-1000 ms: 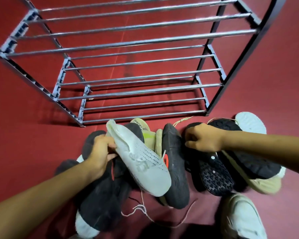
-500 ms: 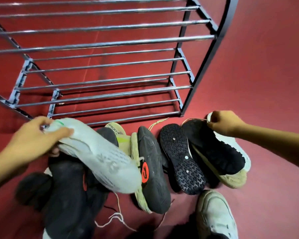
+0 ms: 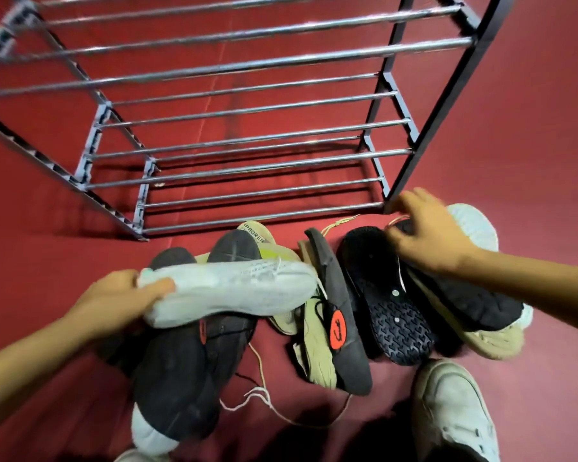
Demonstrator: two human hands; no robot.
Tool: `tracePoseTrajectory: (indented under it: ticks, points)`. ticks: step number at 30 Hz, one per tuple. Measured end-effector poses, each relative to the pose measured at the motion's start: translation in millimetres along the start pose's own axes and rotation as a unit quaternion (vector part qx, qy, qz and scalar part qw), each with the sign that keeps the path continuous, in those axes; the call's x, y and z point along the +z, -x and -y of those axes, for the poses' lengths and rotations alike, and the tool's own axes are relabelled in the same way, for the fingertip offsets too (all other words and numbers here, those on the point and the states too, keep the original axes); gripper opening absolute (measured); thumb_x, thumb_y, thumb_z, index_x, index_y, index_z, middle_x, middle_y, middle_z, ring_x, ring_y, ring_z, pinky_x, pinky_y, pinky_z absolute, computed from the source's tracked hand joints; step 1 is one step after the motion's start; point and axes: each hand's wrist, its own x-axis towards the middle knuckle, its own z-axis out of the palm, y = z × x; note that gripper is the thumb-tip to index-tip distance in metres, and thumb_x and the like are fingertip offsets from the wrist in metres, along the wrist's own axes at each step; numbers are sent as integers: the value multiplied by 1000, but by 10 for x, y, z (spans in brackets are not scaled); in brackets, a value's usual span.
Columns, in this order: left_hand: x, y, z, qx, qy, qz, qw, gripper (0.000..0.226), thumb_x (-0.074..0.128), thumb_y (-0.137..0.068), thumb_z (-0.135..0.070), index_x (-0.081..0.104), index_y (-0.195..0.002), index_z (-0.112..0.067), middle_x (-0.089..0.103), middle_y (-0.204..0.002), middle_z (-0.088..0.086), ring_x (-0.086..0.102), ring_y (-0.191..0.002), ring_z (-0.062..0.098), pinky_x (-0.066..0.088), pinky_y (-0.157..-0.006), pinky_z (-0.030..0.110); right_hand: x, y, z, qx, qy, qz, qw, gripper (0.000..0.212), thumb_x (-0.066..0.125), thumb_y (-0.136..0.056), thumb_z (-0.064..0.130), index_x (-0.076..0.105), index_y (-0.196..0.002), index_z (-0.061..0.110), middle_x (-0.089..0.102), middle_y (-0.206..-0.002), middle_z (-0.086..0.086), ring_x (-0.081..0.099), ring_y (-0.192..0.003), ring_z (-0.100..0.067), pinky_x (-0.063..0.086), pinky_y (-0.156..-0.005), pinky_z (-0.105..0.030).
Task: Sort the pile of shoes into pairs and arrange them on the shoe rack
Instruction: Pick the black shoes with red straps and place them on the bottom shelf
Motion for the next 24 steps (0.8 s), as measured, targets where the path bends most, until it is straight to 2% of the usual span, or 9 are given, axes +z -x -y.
tracePoseTrajectory:
  ticks: [2, 4, 8, 11, 14, 17, 20, 22, 24]
  points:
    - [-85, -35, -72, -22, 169, -8, 985, 52, 67, -78, -54, 68, -93, -5, 70, -75, 19, 65, -51, 30, 58, -59, 39, 54, 16, 414, -30, -56, 48, 997, 20, 63, -78, 21, 58, -96, 13, 65, -89, -5, 62, -84, -28, 50, -78, -39]
    - [-140, -58, -120, -47, 254, 2, 966, 34, 56, -94, -44, 60, -100, -10, 68, -83, 22, 67, -49, 29, 61, -50, 41, 194, 67, 705, -9, -100, 94, 990, 30, 69, -80, 32, 55, -99, 14, 66, -89, -1, 63, -80, -23, 52, -77, -39]
    - [136, 137, -216, -94, 324, 66, 939, 39, 43, -97, -56, 48, -103, -18, 70, -85, 28, 72, -53, 35, 60, -47, 43, 526, 190, 858, 74, -62, 234, 968, 99, 75, -54, 75, 36, -125, 17, 48, -123, -8, 57, -111, -29, 49, -97, -46]
    - [602, 307, -100, -85, 233, 137, 959, 46, 55, -89, -60, 46, -111, -20, 66, -100, 18, 74, -60, 33, 62, -56, 47, 612, 126, 737, 99, -31, 248, 963, 97, 78, -48, 68, 36, -119, 16, 56, -118, -9, 61, -107, -33, 52, -89, -43]
    - [838, 349, -14, -11, 50, 157, 986, 70, 53, -70, -83, 60, -92, -17, 75, -84, 9, 75, -62, 25, 61, -64, 45, 546, -4, 620, 152, -69, 228, 959, 67, 80, -65, 42, 44, -111, 11, 60, -106, -6, 60, -93, -28, 49, -75, -35]
    - [893, 273, -39, 61, -64, 136, 987, 89, 39, -61, -95, 63, -83, -12, 75, -70, 3, 72, -60, 17, 60, -69, 38, 475, 4, 495, 149, -115, 235, 954, 46, 78, -70, 33, 52, -103, 15, 65, -101, -3, 62, -86, -21, 49, -67, -31]
    - [936, 150, -98, 103, -120, 74, 985, 80, 34, -61, -95, 56, -87, -23, 70, -77, -4, 67, -77, 17, 54, -79, 36, 461, 58, 475, 88, -55, 258, 961, 41, 72, -72, 43, 51, -97, 18, 66, -97, -2, 63, -88, -24, 47, -70, -32]
    - [988, 74, -122, 124, -110, 85, 983, 74, 37, -62, -92, 53, -95, -28, 67, -77, -6, 65, -82, 18, 52, -78, 36, 436, 34, 490, 24, 57, 233, 970, 49, 65, -67, 58, 44, -92, 21, 62, -100, -5, 58, -96, -29, 45, -76, -34]
    - [1049, 45, -115, 153, -86, 112, 978, 69, 40, -64, -86, 53, -101, -29, 64, -70, -6, 64, -80, 18, 51, -74, 35, 383, -18, 510, 13, 107, 236, 966, 57, 62, -64, 64, 39, -93, 21, 60, -102, -8, 58, -97, -33, 50, -81, -39]
